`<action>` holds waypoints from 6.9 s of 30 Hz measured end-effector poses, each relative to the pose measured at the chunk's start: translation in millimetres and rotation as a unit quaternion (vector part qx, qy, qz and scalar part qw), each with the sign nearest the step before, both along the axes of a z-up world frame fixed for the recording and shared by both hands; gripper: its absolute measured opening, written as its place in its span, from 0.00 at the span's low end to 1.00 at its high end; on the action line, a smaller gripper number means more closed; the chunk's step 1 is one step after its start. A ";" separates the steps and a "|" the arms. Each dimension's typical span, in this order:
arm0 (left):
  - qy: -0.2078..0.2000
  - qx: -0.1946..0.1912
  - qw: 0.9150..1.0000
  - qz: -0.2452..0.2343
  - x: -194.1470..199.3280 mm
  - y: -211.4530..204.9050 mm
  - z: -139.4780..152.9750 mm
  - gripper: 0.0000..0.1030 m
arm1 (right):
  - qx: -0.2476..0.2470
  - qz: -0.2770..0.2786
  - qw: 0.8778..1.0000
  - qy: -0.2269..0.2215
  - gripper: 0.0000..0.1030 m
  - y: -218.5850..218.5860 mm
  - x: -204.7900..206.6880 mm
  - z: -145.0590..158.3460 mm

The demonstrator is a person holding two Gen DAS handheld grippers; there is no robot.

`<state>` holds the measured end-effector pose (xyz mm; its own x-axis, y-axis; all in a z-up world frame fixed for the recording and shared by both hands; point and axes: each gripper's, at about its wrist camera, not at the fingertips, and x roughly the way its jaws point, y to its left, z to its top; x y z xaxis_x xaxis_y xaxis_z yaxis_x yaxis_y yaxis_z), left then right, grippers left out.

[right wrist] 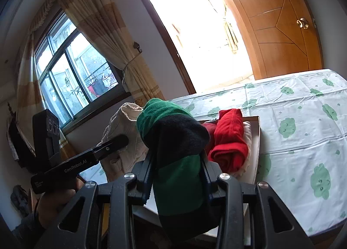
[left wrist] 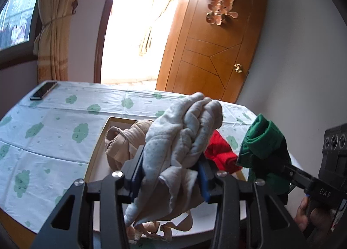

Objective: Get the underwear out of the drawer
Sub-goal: 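Carry the white underwear and striped sock over the beige tray with both grippers, then lower both items into the tray and open both grippers, then withdraw both grippers from the tray and reach down into the drawer, then grasp the red sock with the right gripper while the left gripper grasps beige sock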

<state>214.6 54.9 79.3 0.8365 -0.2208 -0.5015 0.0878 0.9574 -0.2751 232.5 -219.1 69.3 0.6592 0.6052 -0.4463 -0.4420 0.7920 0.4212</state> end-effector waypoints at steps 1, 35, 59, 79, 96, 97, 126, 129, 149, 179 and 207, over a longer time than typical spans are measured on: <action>0.004 -0.006 1.000 0.002 4.4 1.0 0.0 0.41 | 0.005 -0.003 1.000 0.005 0.39 -1.0 6.8 0.9; 0.063 0.011 0.997 0.036 113.1 -23.2 -24.2 0.61 | -0.058 -0.061 0.996 0.019 0.74 36.3 99.3 -26.2; -0.041 0.012 0.999 -0.016 18.2 -28.3 13.8 0.92 | -0.043 0.005 0.999 -0.028 0.84 -21.1 -49.6 -11.8; -0.051 0.114 0.990 -0.067 -148.5 -32.6 -81.7 0.93 | -0.170 0.054 0.984 -0.013 0.85 -34.9 -166.3 -97.9; 0.021 0.131 0.989 -0.071 -146.4 -16.3 -134.3 0.95 | -0.276 0.128 0.951 0.047 0.85 -20.7 -167.8 -137.9; 0.027 0.128 0.989 -0.071 -145.5 -15.6 -135.6 0.95 | -0.281 0.135 0.949 0.049 0.85 -20.4 -169.2 -137.5; 0.078 0.120 0.986 -0.089 -136.0 -17.2 -148.2 0.96 | -0.461 0.167 0.869 0.070 0.85 20.2 -120.3 -186.3; 0.082 0.121 0.985 -0.092 -135.2 -17.6 -149.1 0.96 | -0.482 0.167 0.856 0.083 0.74 23.0 -109.0 -197.1; 0.205 0.122 0.961 -0.142 -106.5 -27.9 -176.1 0.96 | -0.537 0.188 0.815 0.110 0.54 38.9 -95.1 -236.1; 0.223 0.309 0.886 -0.264 -88.8 -96.3 -208.5 0.94 | -0.457 0.242 0.839 0.168 0.50 54.0 -89.7 -241.1; 0.263 0.300 0.873 -0.280 -69.2 -98.8 -234.2 0.25 | -0.457 0.232 0.840 0.178 0.50 52.3 -82.6 -245.3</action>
<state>145.4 -43.9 -154.9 0.3009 -0.0868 -0.9497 0.6007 0.7907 0.1180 149.9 -166.7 -176.0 0.1737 0.0569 -0.9832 -0.7672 0.6338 -0.0988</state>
